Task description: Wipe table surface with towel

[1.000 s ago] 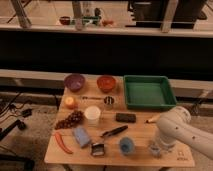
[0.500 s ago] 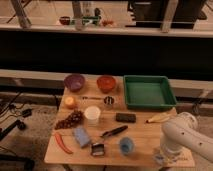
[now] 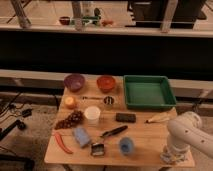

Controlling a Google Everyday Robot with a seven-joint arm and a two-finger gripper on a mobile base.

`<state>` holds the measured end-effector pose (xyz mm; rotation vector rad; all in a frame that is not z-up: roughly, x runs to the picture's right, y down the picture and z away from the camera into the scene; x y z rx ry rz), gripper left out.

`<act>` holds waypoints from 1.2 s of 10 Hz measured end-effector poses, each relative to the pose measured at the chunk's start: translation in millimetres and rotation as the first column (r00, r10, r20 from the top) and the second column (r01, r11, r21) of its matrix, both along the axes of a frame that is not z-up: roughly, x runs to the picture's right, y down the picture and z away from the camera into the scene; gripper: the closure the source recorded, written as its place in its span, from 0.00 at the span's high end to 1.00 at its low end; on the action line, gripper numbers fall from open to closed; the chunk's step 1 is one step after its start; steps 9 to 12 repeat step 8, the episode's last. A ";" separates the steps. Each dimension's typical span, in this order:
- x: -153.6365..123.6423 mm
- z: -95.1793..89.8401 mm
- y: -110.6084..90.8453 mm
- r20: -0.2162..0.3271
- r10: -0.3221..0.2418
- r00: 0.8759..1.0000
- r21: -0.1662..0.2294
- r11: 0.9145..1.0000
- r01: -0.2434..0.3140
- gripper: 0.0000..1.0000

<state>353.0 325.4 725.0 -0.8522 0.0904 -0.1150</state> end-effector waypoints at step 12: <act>-25.5 46.5 -37.9 -0.006 -0.005 1.000 0.058 0.998 0.005 0.03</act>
